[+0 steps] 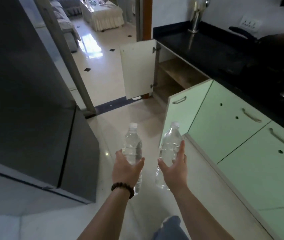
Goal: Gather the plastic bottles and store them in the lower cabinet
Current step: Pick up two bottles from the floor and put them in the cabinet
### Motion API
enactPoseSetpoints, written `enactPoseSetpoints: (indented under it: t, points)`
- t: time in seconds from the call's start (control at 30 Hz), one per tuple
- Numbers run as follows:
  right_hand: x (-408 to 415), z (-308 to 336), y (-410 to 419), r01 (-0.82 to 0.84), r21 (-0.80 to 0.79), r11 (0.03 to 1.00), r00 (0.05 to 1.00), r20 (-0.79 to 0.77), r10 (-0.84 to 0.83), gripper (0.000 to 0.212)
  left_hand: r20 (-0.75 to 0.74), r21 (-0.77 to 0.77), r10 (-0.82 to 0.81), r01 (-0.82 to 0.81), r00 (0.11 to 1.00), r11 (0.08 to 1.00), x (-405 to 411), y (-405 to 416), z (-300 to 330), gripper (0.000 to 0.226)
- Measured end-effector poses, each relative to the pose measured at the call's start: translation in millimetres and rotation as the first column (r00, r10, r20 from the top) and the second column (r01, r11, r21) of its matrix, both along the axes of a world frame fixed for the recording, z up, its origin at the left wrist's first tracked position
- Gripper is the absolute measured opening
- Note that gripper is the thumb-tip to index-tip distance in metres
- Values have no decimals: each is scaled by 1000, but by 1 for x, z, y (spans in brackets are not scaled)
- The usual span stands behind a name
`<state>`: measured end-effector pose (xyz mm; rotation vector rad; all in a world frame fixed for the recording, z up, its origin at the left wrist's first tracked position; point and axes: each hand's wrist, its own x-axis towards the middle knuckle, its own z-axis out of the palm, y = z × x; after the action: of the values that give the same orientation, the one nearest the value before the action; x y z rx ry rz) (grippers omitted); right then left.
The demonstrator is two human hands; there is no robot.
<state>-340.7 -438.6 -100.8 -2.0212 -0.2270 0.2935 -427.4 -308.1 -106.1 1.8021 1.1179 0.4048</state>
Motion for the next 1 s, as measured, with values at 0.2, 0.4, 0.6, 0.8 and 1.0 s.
enactPoseSetpoints:
  t: [0.2,0.4,0.6,0.8,1.0]
  points:
    - [82,-16,93,4,-39,999,999,32,-2,102,-47,-18,16,-17,999,1000,76,93,-24,61]
    - [216,-21,202,40,-15,999,999,-2,-40,101,-136,7,-64,66,989,998,211,208,-26,65]
    - [323,-8,272,114,14,993,993,-32,-114,97,-147,29,-113,118,983,993,335,291,-8,65]
    - [402,-11,305,231,16,973,972,-55,-230,100,-136,-33,-246,244,960,969,436,331,-14,58]
    - [471,-41,340,447,-20,895,890,-89,-446,100,-104,-160,-453,434,886,887,539,373,-41,55]
